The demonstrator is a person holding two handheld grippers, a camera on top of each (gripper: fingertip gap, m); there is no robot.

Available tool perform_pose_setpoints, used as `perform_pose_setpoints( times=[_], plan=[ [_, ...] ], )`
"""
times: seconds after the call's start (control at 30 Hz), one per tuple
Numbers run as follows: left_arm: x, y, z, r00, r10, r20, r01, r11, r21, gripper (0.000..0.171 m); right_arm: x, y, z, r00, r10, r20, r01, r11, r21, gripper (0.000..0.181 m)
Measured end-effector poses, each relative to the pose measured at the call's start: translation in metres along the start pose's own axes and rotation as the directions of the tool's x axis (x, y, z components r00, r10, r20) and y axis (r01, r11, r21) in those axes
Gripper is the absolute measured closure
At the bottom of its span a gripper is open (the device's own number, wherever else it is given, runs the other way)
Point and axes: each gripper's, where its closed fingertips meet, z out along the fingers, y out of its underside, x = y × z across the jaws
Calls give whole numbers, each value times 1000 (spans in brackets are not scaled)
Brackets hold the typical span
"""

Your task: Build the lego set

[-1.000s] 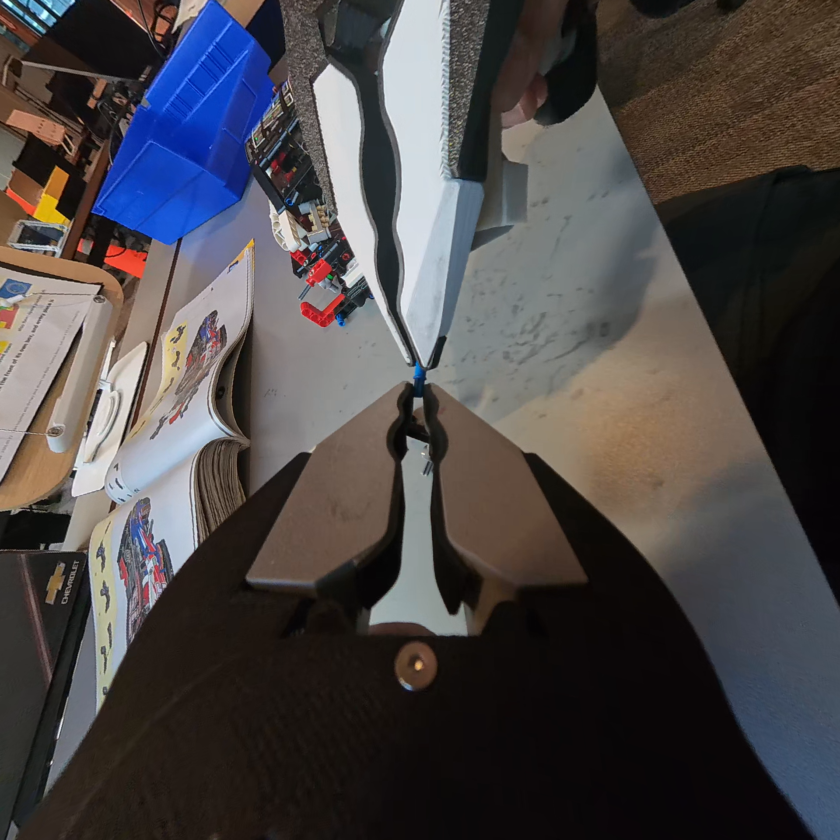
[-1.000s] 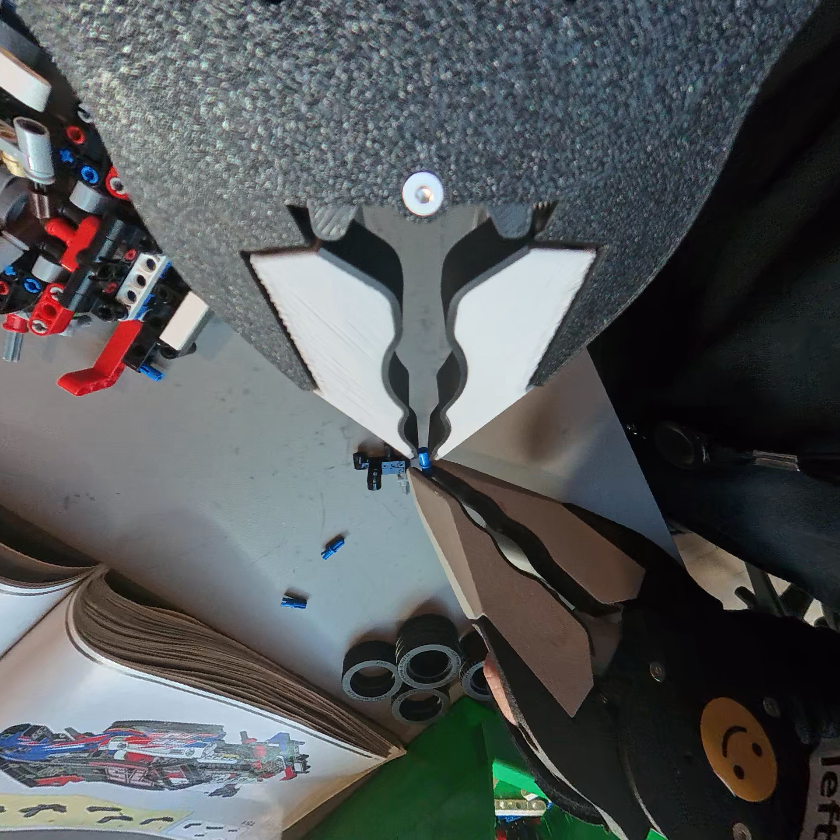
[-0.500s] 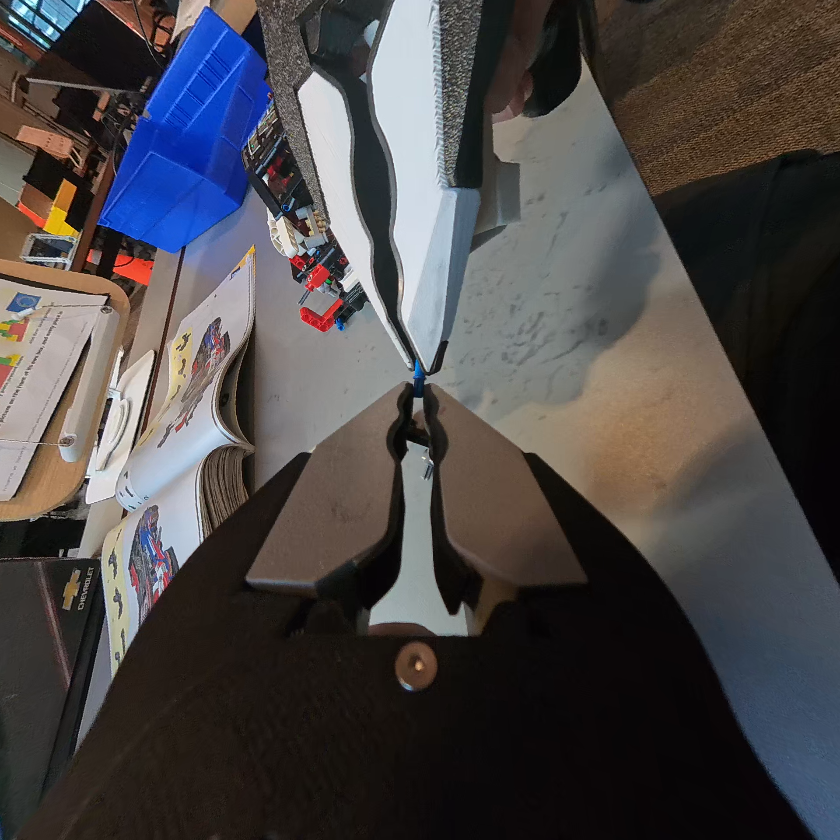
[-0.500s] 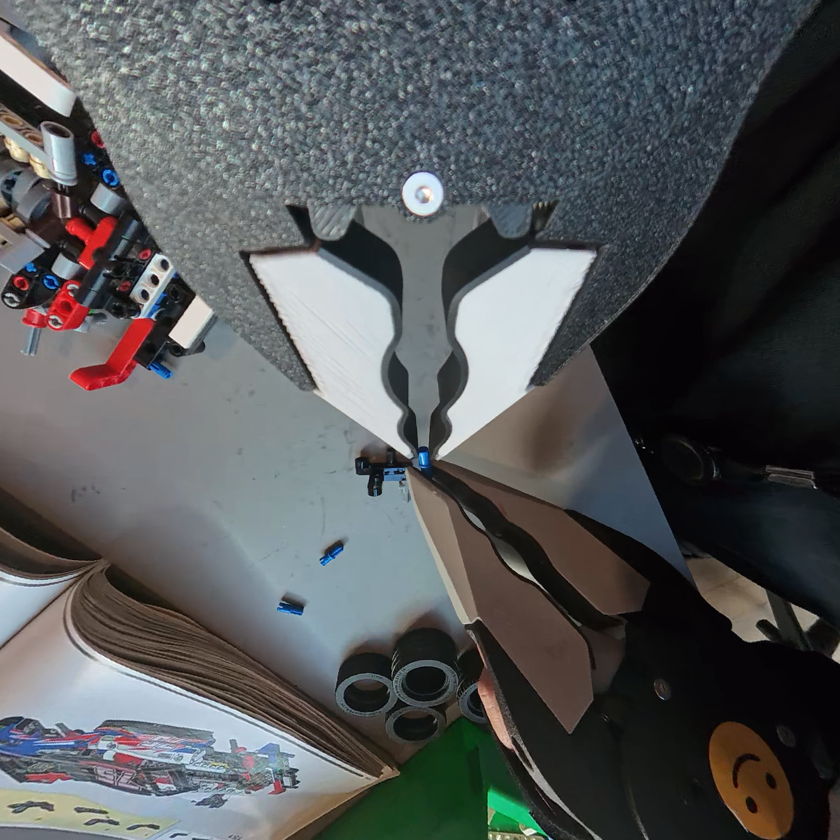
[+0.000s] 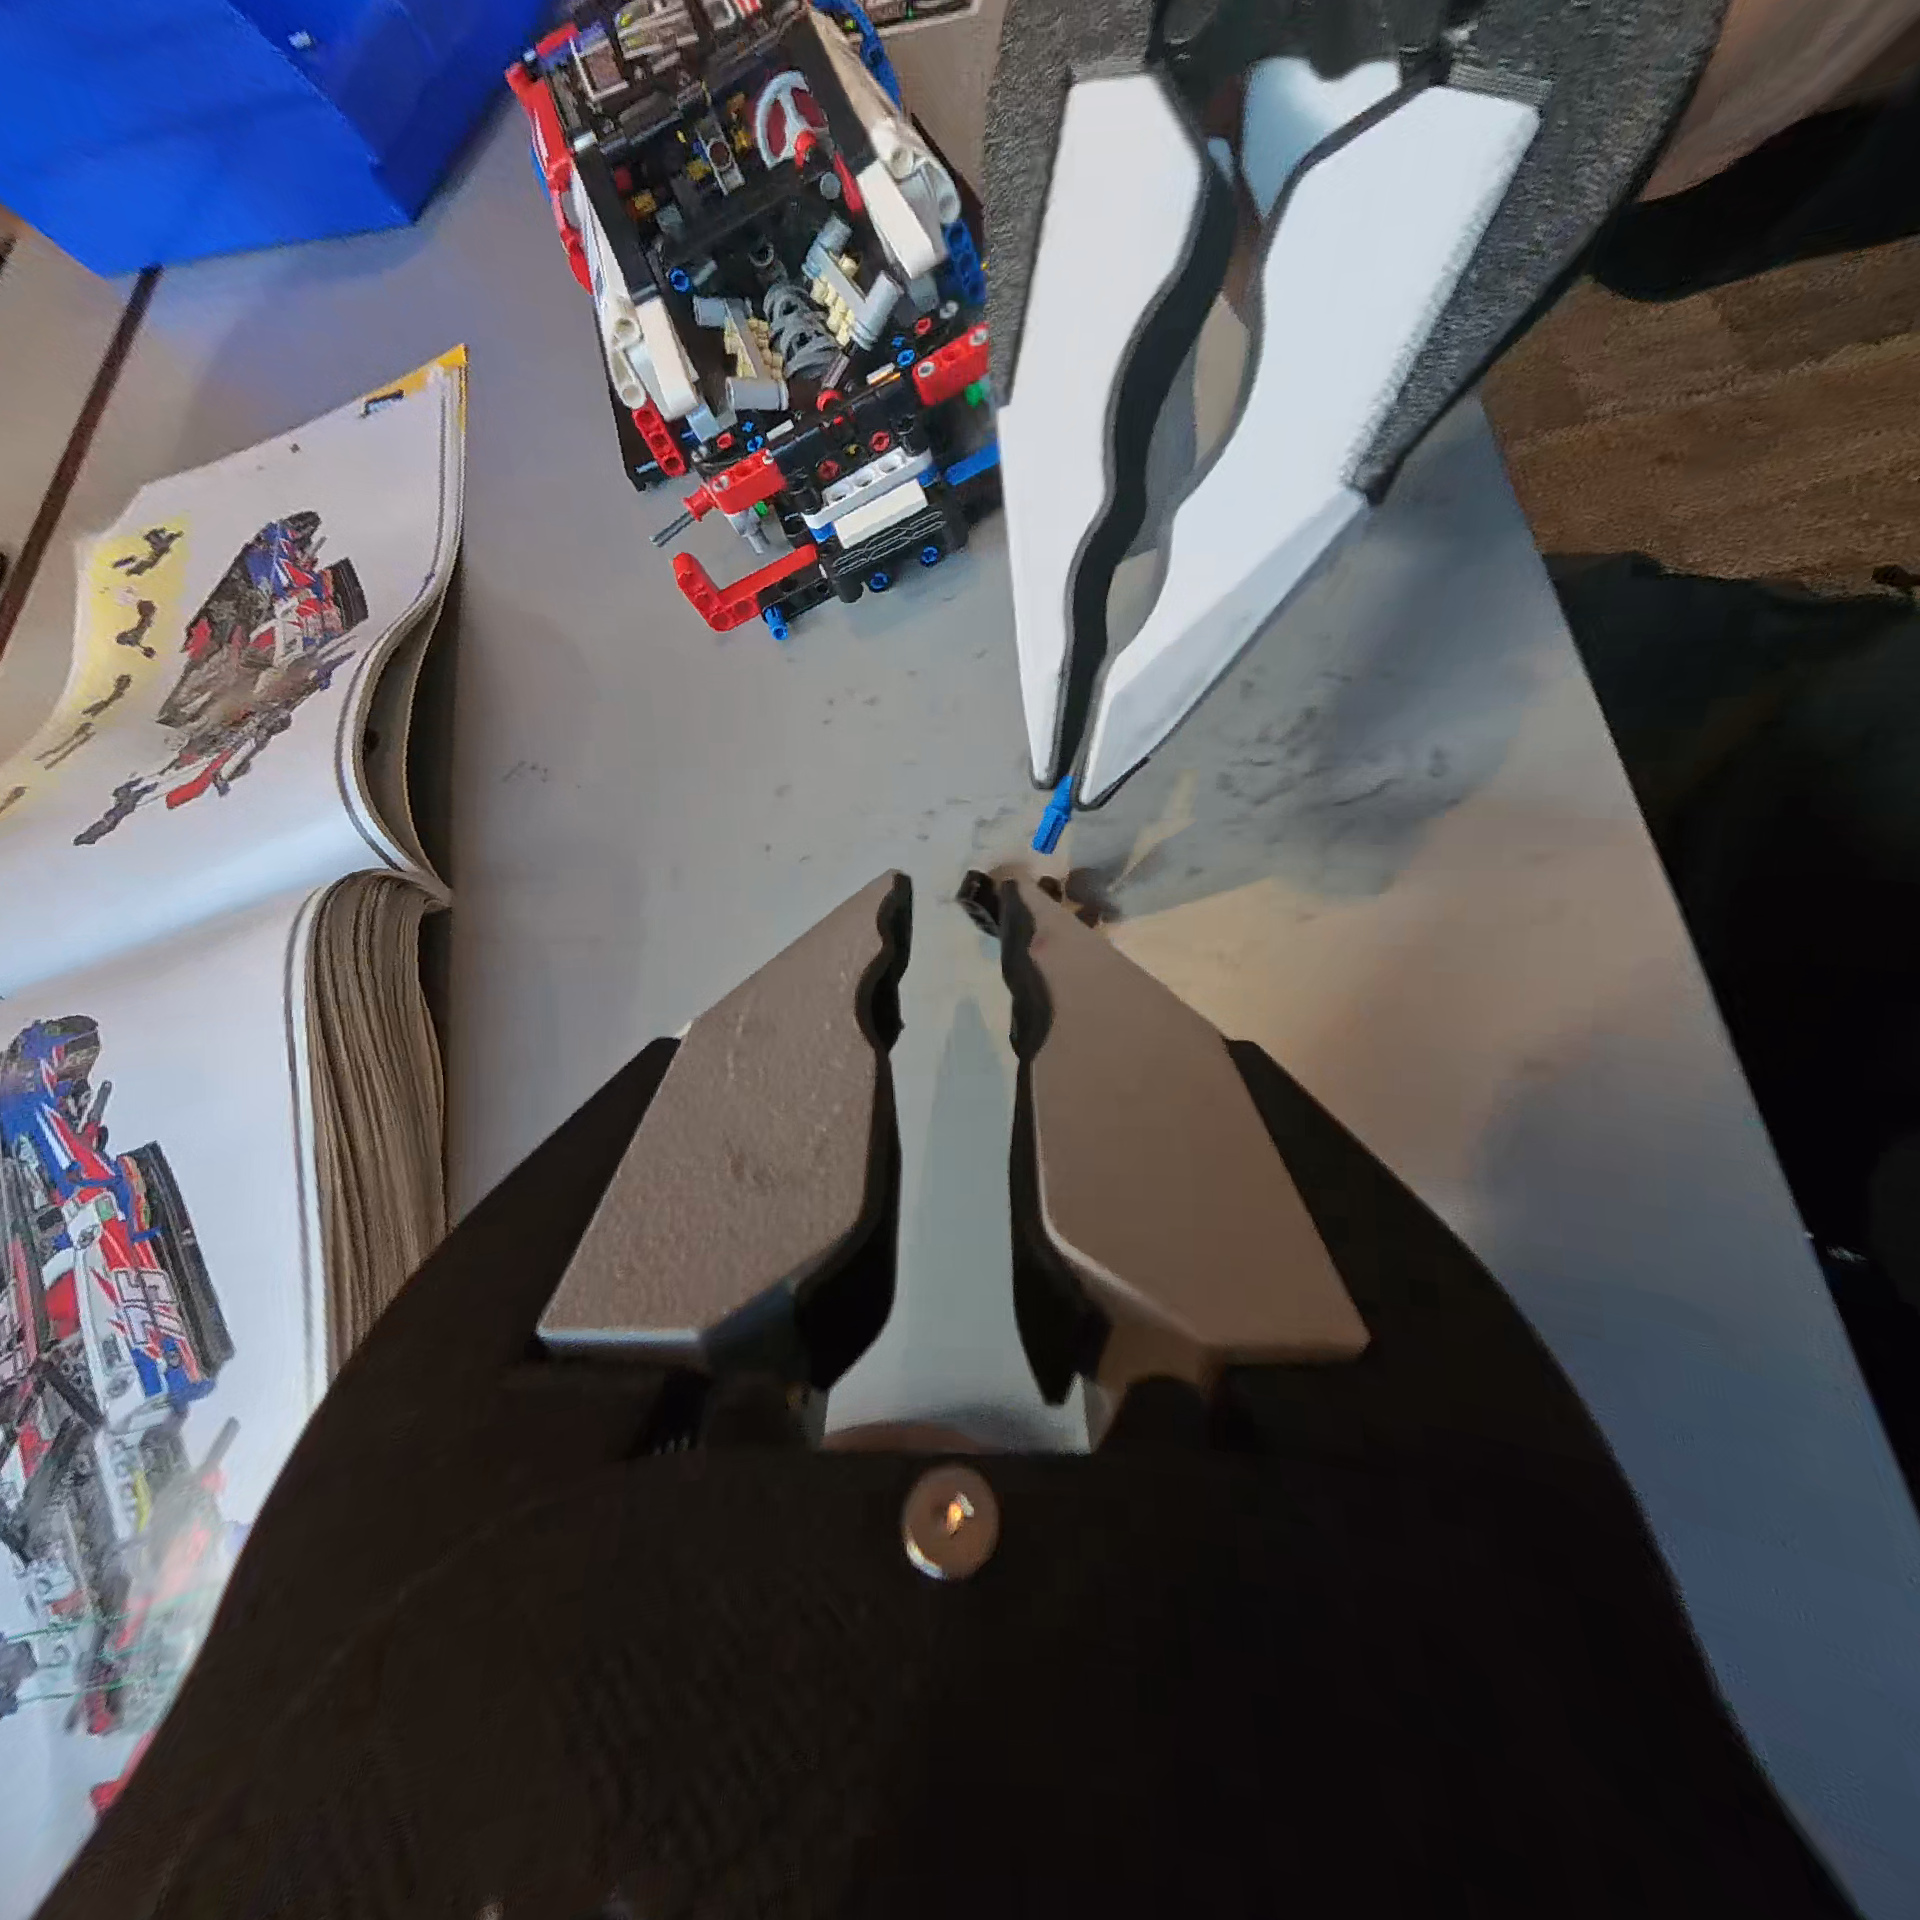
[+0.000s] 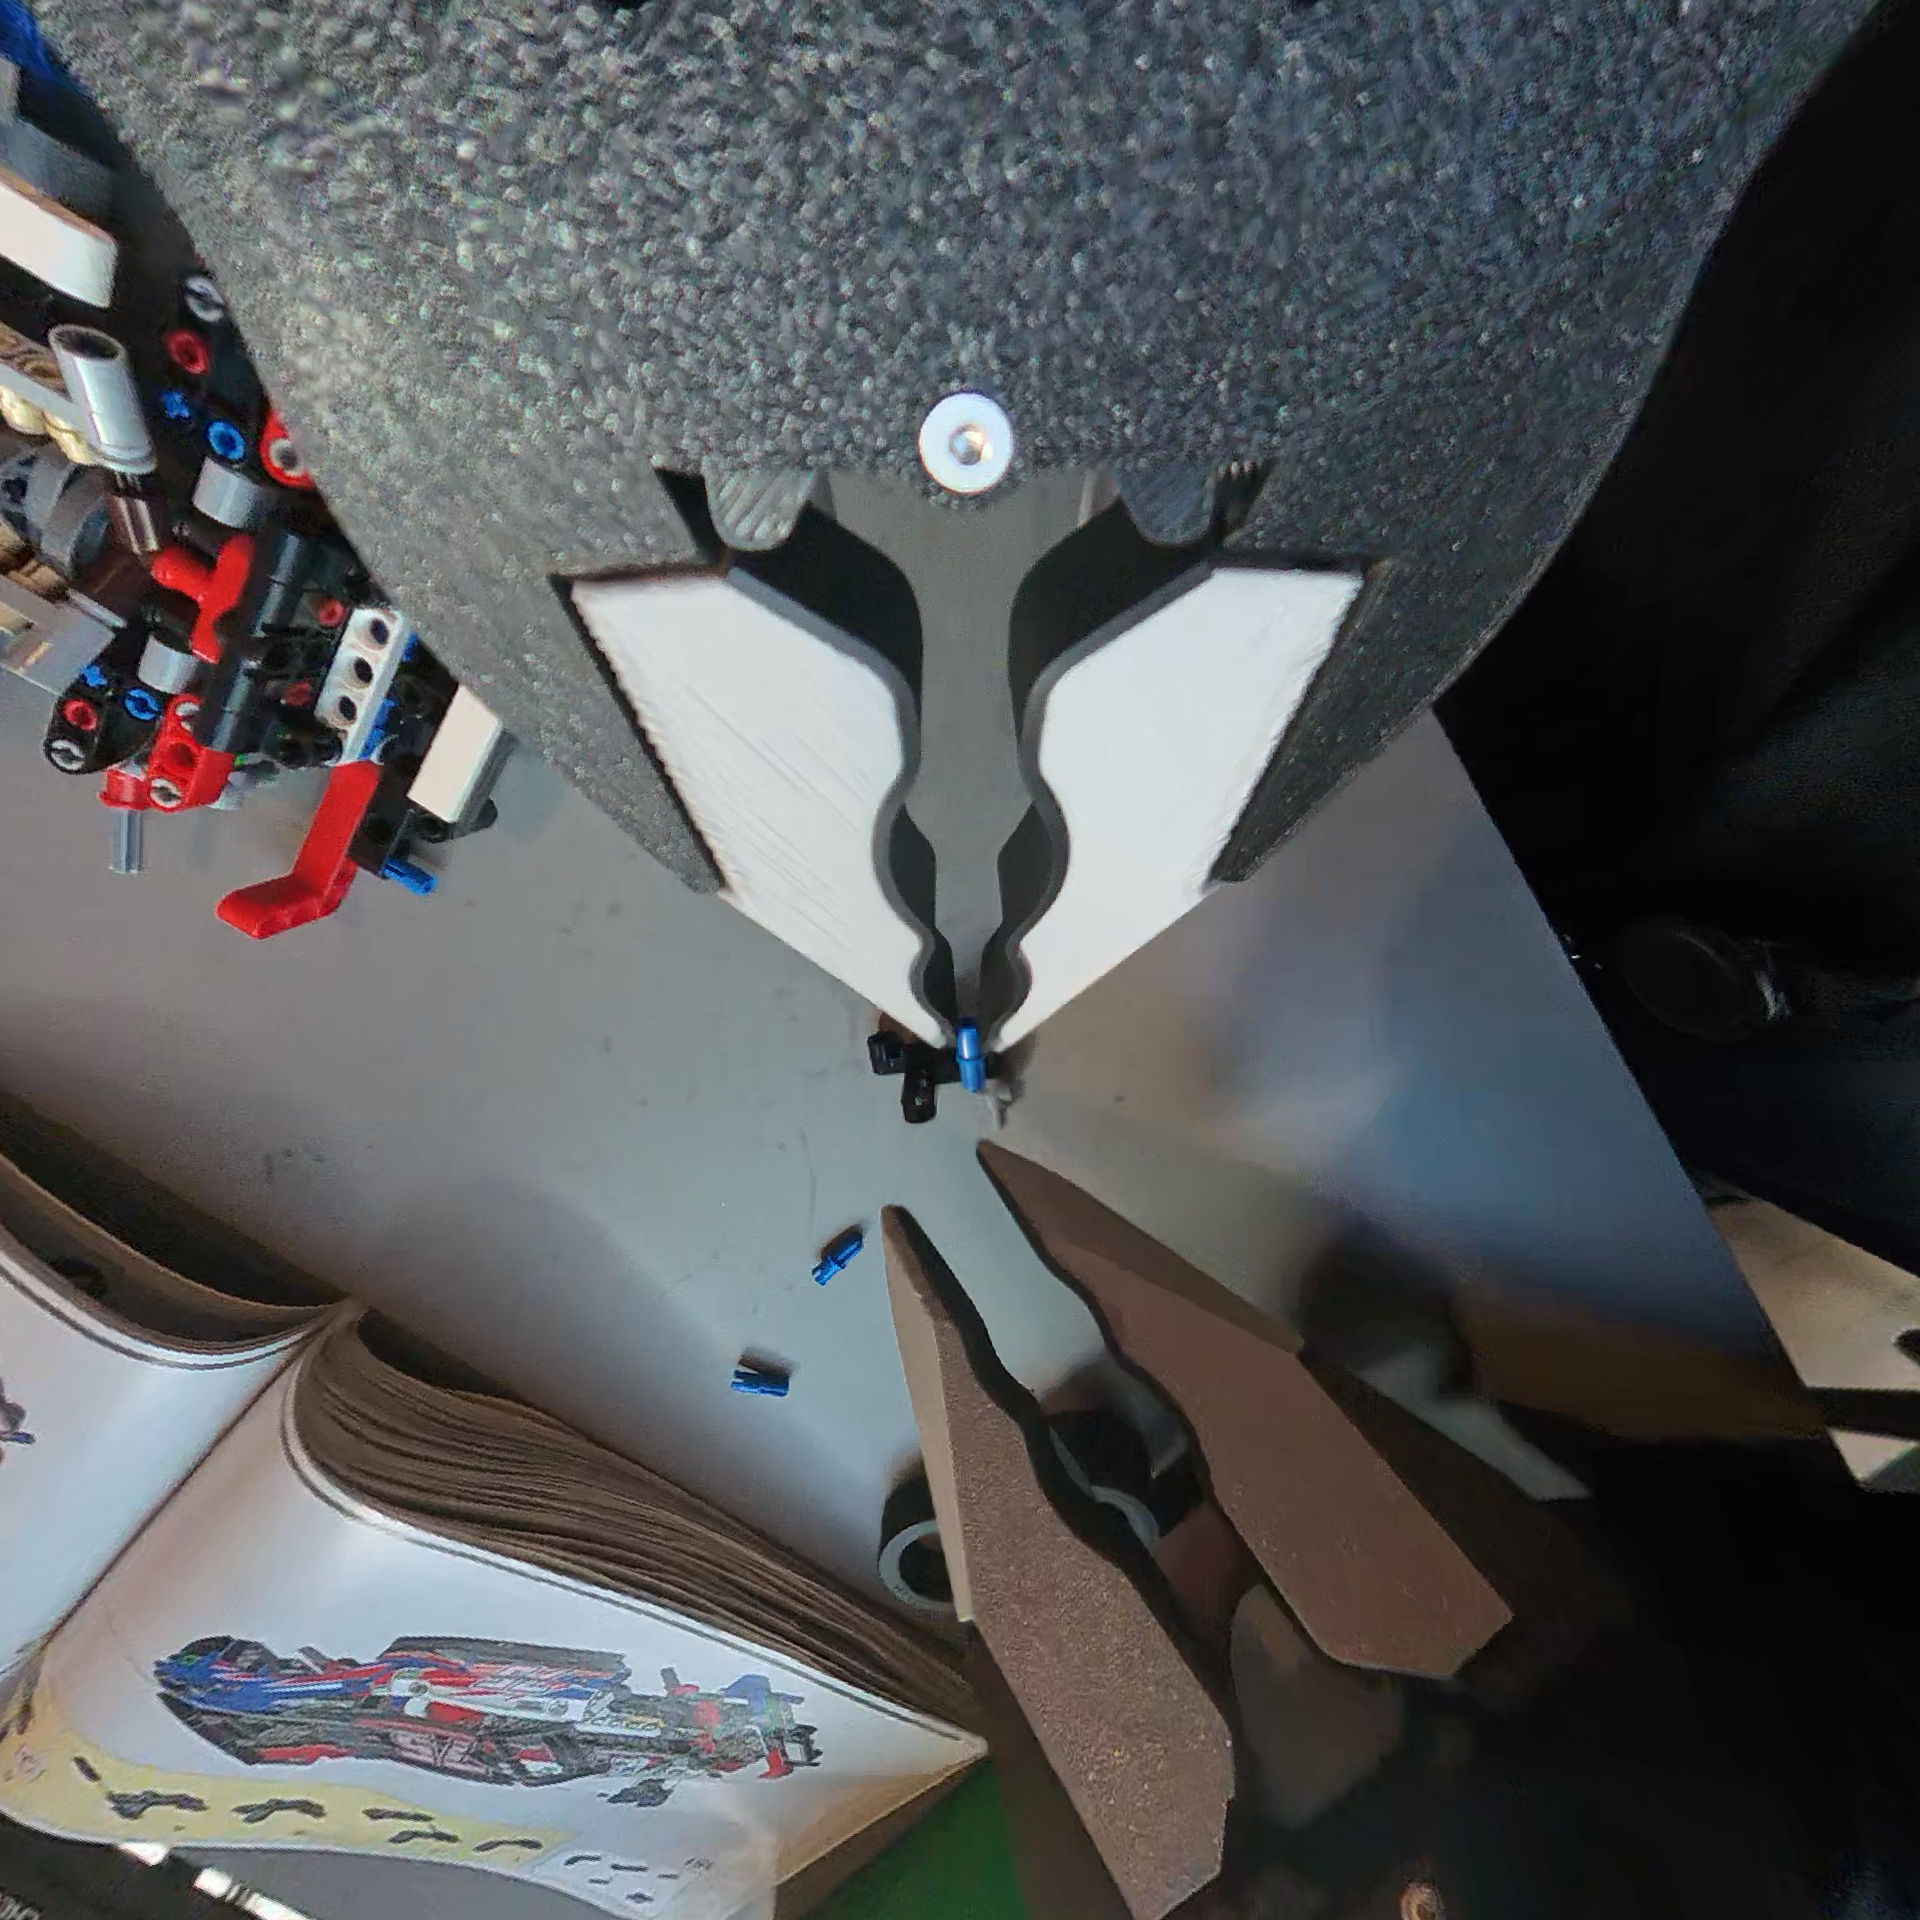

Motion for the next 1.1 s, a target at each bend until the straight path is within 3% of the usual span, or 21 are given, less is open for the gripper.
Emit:
perform_pose_setpoints(
  times=[0.13,0.27,0.4,0.63,0.73,1.0,1.1],
  plan=[
    [-1,8,3,994,32,-107,-44,993,-106,161,5,-1,-2,996,-45,-75,48,998,40,178],
    [0,15,10,973,33,-227,-76,980,-185,158,-1,5,-8,998,-33,-61,36,998,57,178],
    [4,19,16,955,73,-287,-141,964,-224,159,5,8,-19,991,-49,-124,58,996,73,178],
    [15,12,24,941,67,-332,-140,969,-202,167,4,17,-22,995,-29,-97,34,998,57,178],
    [25,6,27,934,58,-351,-130,974,-184,167,2,16,-29,995,64,-75,-57,994,92,178],
    [49,-13,41,909,68,-410,-125,986,-114,167,-12,42,-47,980,172,-101,-161,982,101,178],
    [51,-14,45,909,81,-409,-139,984,-115,159,-12,45,-50,974,191,-118,-178,978,113,178]
  ],
)
